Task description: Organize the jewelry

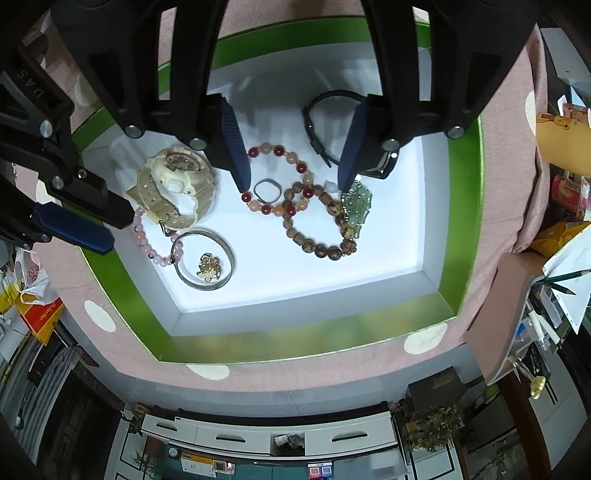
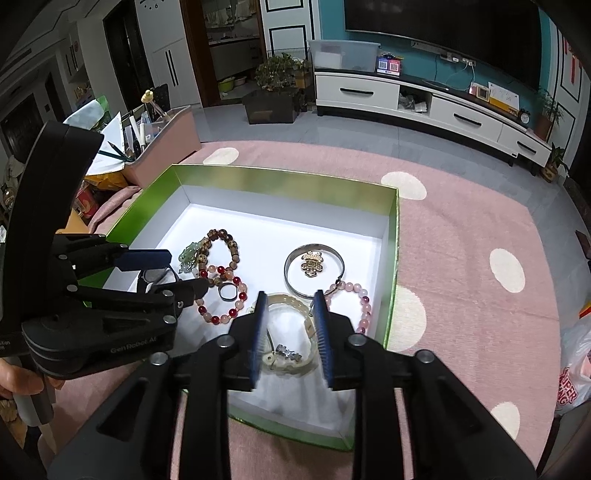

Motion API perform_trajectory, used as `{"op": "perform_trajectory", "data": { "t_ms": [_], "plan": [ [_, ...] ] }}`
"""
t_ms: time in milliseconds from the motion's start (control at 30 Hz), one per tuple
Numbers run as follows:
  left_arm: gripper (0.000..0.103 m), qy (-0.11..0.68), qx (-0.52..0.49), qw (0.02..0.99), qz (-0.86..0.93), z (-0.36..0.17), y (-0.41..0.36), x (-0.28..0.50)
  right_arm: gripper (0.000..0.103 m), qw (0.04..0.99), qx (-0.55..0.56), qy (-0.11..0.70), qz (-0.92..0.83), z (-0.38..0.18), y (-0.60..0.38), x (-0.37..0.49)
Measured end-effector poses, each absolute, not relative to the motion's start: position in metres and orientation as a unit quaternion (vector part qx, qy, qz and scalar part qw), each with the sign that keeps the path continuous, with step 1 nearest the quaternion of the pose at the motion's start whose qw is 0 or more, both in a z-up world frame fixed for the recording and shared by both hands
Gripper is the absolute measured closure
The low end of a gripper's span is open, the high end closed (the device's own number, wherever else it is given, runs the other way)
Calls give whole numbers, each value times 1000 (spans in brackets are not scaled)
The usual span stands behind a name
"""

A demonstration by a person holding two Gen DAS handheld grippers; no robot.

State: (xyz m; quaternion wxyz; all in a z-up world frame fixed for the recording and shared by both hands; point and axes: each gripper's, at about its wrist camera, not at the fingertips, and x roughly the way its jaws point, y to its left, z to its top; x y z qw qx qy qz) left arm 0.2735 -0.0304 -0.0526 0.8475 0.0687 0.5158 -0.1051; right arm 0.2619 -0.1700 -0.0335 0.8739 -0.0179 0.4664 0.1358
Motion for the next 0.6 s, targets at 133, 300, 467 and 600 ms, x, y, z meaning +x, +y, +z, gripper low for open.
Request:
{"op": "perform_trajectory", "data": {
  "t_ms": [133, 300, 467, 600],
  "plan": [
    [46, 511, 70, 851, -100, -47, -28, 269, 59, 877, -16, 464, 127, -28, -174, 257],
    [38, 506, 68, 855, -94, -39, -23, 265, 51, 880, -10, 460, 116, -19, -180, 252],
    [32, 503, 66, 857, -90, -33, -18, 259, 41, 883, -8, 457, 105, -11, -182, 248],
    [28, 501, 63, 859, -87, -28, -15, 255, 37, 884, -12, 457, 101, -5, -182, 246]
  ]
}}
